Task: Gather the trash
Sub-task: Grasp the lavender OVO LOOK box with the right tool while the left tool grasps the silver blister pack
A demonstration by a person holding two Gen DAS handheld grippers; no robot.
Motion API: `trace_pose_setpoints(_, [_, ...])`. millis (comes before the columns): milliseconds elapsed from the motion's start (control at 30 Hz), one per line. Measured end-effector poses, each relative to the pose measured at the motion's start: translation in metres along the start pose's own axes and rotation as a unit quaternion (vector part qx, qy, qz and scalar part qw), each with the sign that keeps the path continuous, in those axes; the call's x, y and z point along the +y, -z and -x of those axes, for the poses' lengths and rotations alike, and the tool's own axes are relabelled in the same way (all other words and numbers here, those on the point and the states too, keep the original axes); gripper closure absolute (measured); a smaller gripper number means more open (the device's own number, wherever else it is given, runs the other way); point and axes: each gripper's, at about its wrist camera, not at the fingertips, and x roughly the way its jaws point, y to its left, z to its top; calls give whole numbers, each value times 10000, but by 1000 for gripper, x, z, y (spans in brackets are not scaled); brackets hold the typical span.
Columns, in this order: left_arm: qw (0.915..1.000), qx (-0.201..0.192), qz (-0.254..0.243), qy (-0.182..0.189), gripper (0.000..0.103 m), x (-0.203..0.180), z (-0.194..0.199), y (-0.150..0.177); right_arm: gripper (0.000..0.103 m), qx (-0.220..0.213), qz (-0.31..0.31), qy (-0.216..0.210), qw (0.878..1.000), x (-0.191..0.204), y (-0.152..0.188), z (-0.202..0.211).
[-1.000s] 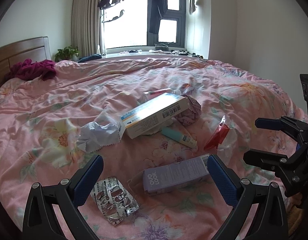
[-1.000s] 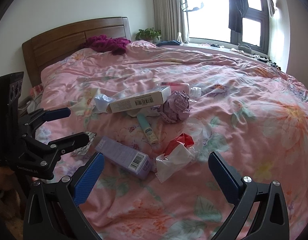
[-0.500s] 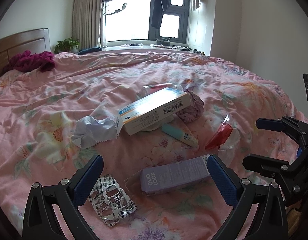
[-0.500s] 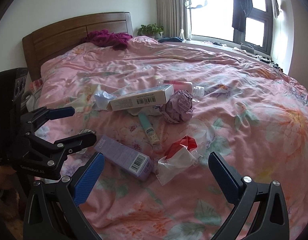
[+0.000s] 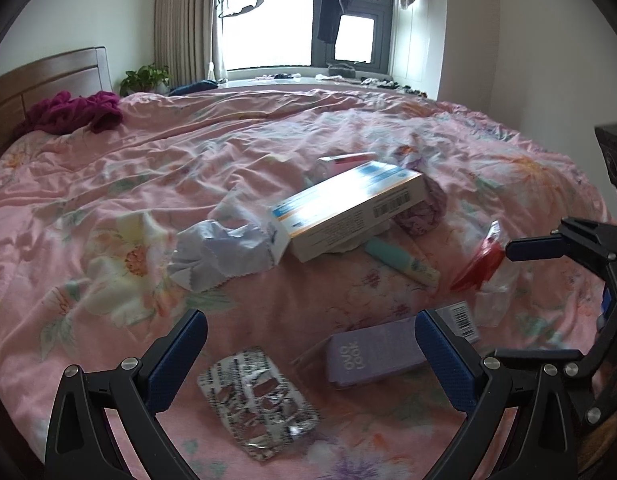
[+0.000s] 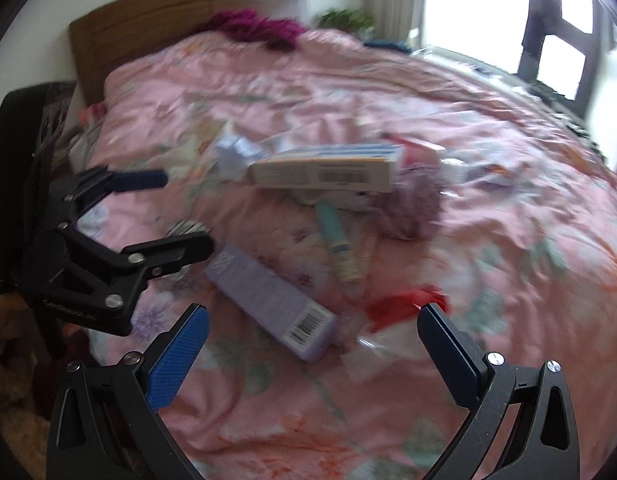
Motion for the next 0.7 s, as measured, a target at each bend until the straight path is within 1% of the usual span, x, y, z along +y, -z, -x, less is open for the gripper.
trace_pose_setpoints(67, [9998,62,-133,-140,0,3,-2,2,0,236,184,-119,9995,5,-7,-13])
trace_pose_setpoints(133, [9996,82,-191,-170,0,8,-2,6,0,549,392,-184,9976,10,-15,-31])
trace_pose_setpoints(233, [9999,82,-72,-83,0,19,-1,11,0,872,598,-262,9941,13,-19,-53])
trace_pose_setpoints(300, [9999,151,39,-55,0,26,-2,14,0,1088,712,-307,9910,16,-20,-67])
trace_pose_setpoints(400, [9987,477,182,-97,0,34,-9,17,0,1304,976,-73,9866,24,-21,-84])
trace_pose_setpoints(467, [9962,820,272,-49,0,39,-15,19,0,1440,1154,56,9828,31,-22,-94])
trace_pose_setpoints(500, [9957,872,301,-34,0,41,-17,20,0,1535,1220,94,9805,34,-21,-98])
trace_pose_setpoints(533, [9957,861,333,-39,0,43,-17,22,0,1621,1378,198,9769,41,-20,-102])
trace_pose_setpoints(600, [9964,741,406,-55,0,46,-13,27,0,1667,1591,260,9727,50,-16,-104])
trace_pose_setpoints(700, [9959,688,580,-14,0,53,-10,30,1,1808,1755,140,9676,61,-10,-108])
